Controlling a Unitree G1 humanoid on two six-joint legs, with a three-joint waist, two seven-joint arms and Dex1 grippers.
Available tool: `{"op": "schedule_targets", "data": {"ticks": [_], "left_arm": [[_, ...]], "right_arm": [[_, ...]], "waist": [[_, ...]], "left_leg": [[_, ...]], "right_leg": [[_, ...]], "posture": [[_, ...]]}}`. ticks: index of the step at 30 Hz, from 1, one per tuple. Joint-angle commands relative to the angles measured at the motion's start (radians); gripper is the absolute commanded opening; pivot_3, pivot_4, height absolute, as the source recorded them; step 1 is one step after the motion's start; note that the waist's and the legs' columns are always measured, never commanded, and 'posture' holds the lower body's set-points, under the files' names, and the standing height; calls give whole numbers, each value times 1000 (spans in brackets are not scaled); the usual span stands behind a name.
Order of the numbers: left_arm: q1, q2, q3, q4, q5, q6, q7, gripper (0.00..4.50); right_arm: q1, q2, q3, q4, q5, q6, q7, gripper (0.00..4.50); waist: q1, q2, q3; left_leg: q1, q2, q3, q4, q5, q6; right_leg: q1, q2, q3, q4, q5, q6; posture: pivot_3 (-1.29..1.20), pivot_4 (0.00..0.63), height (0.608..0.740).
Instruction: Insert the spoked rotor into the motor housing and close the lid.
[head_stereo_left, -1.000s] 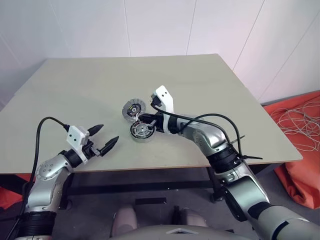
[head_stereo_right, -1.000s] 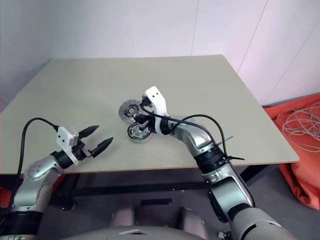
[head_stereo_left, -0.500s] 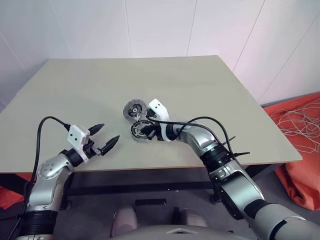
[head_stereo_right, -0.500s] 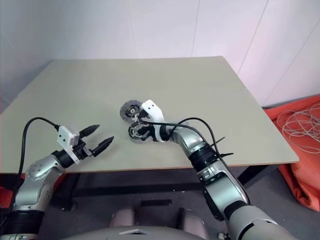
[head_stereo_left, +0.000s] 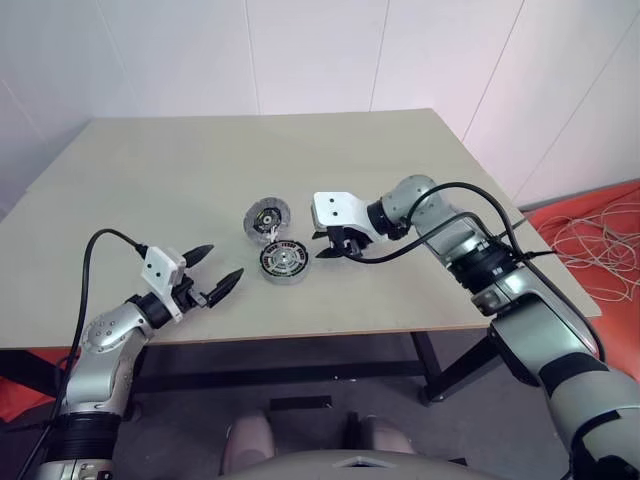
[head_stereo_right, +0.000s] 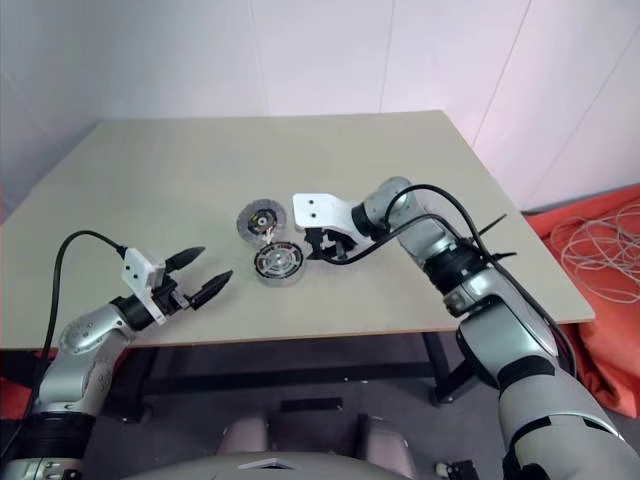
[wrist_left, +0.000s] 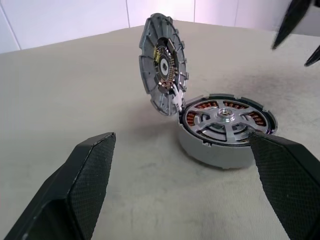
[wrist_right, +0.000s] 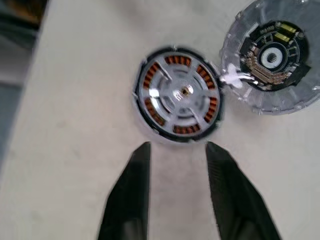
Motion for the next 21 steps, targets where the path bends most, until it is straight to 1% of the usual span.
{"op": "schedule_targets", "data": {"ticks": [1, 5, 8, 10, 14, 17, 21], "left_arm": [[10, -4, 6, -31, -3, -18, 5, 4500], [27, -11, 7, -50, -2, -16, 15, 4500], [33, -16, 8, -62, -1, -16, 23, 4500], [41, -18, 10, -76, 0, -16, 32, 4500], [60, -17, 16, -95, -2, -16, 42, 4500], [67, -17, 17, -100, -2, -15, 47, 4500], [66, -19, 12, -100, -1, -16, 51, 4500]], "right_arm": [[-97, 32, 45, 114, -99, -230, 38, 3039], [-158, 95, 74, 224, -167, -382, 60, 4422], [-183, 129, 89, 295, -215, -467, 50, 4471], [-194, 152, 107, 347, -260, -553, 20, 4471], [-227, 182, 124, 442, -337, -652, -45, 4471], [-254, 201, 140, 513, -406, -695, -113, 4471], [-274, 226, 152, 583, -459, -723, -157, 4471]], "waist": [[-1, 0, 0], [-8, 0, 0], [-7, 0, 0], [-8, 0, 0], [-15, 0, 1], [-22, 1, 1], [-24, 1, 1]], "left_leg": [[0, 0, 0, 0, 0, 0], [-1, 0, 0, 0, -1, 2], [-2, 1, 0, 1, -2, 3], [-2, 1, 0, 1, -2, 4], [-2, 2, 0, 2, -2, 4], [-2, 2, 0, 2, -2, 4], [-2, 2, 0, 2, -2, 4]], "right_leg": [[0, 0, 0, 0, 0, 0], [0, 0, 0, 0, 0, -1], [0, 0, 0, -1, 1, -1], [0, -1, 0, -1, 1, -1], [0, 0, 0, 0, 0, -1], [0, 0, 0, 0, 1, -1], [0, 0, 0, 0, 1, -1]], "posture": [[0, 0, 740], [0, 0, 740], [0, 0, 740], [0, 0, 740], [0, 0, 740], [0, 0, 740], [0, 0, 740]]}}
